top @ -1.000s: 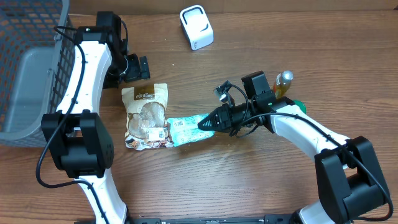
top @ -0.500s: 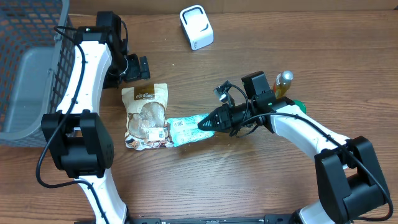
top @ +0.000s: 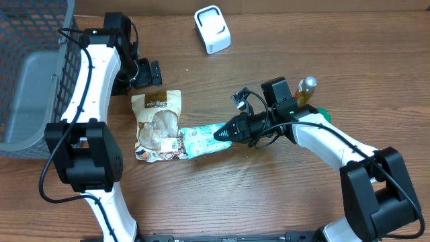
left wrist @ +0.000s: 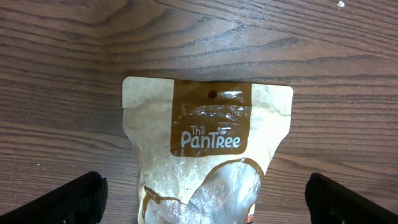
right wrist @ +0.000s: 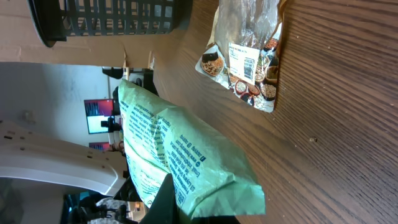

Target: Scan the item barcode

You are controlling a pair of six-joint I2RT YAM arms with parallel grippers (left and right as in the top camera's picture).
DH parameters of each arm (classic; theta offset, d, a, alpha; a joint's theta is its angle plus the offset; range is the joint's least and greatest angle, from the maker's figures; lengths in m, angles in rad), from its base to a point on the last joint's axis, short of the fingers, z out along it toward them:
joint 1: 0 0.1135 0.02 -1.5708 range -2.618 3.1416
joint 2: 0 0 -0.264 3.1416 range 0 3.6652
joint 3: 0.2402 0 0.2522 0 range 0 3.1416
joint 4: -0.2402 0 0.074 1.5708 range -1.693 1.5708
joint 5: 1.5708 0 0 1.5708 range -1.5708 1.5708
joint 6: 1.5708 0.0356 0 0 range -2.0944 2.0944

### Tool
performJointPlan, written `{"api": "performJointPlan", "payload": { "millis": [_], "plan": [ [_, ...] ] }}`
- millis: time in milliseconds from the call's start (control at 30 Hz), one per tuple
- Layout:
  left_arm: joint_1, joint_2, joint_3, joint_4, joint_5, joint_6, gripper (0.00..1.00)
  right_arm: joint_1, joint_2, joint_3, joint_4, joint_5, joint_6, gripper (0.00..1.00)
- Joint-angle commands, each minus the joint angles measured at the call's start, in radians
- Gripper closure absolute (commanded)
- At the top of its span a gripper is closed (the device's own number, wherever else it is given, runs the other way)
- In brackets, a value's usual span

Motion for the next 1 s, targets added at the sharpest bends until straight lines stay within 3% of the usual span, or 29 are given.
{"api": "performJointPlan", "payload": {
  "millis": [0, 200, 533, 967],
  "plan": [
    [0.004, -0.026, 0.017, 0.001, 0.014, 0.001, 0.0, -0.003, -0.021, 0.0, 0.004, -0.027, -0.006, 0.96],
    [0.004, -0.026, 0.017, 0.001, 0.014, 0.001, 0.0, -0.003, -0.021, 0.0, 0.004, 0.001, -0.006, 0.96],
    [0.004, -0.026, 0.017, 0.001, 0.014, 0.001, 0.0, -0.003, -0.021, 0.0, -0.074, 0.304, -0.006, 0.96],
    [0.004, -0.026, 0.017, 0.001, 0.014, 0.001, 0.0, 0.033, -0.021, 0.0, -0.079, 0.456, -0.005, 0.96]
  ]
}}
